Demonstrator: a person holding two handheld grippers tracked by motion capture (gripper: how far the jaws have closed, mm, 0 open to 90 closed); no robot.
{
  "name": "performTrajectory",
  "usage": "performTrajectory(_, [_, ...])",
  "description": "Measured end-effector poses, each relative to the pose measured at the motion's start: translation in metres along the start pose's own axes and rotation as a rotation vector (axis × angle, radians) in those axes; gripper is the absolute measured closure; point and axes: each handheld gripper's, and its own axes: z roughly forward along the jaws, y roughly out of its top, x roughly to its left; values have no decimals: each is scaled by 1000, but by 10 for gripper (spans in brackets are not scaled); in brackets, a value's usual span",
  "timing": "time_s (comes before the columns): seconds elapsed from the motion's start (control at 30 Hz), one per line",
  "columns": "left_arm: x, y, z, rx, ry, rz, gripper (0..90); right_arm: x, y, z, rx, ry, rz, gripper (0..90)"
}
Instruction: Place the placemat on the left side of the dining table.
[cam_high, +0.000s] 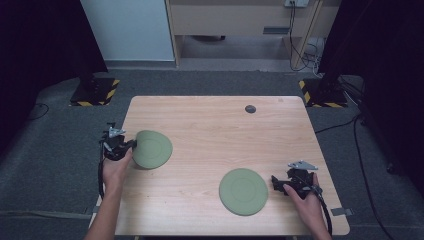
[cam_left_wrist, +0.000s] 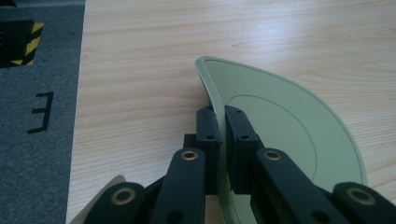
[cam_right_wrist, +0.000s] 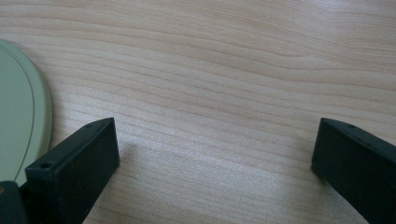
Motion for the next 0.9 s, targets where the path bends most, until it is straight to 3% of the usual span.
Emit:
performTrajectory(0.2, [10, -4, 8, 36, 24, -13, 786, 0, 0, 0, 1, 0, 1, 11])
performTrajectory(0.27, [12, -5, 9, 44, 64, -4, 691, 0, 0, 0, 0, 0, 0, 11])
performTrajectory(0.37, [14, -6, 10, 31, 57, -32, 456, 0, 0, 0, 1, 0, 0, 11])
performTrajectory(0.43, [12, -5, 10, 31, 84, 1, 345, 0, 0, 0, 0, 0, -1, 11])
performTrajectory(0.57, [3, -1, 8, -4, 45, 28, 234, 0, 0, 0, 1, 1, -1, 11])
performTrajectory(0.7, [-5, 6, 9, 15, -6, 23, 63, 0, 0, 0, 1, 1, -1, 11])
performTrajectory(0.77, [-8, 9, 7, 3, -6, 30, 50, 0, 0, 0, 1, 1, -1, 11])
performTrajectory(0.9, [-14, 16, 2, -2, -45, 25, 44, 0, 0, 0, 1, 1, -1, 11])
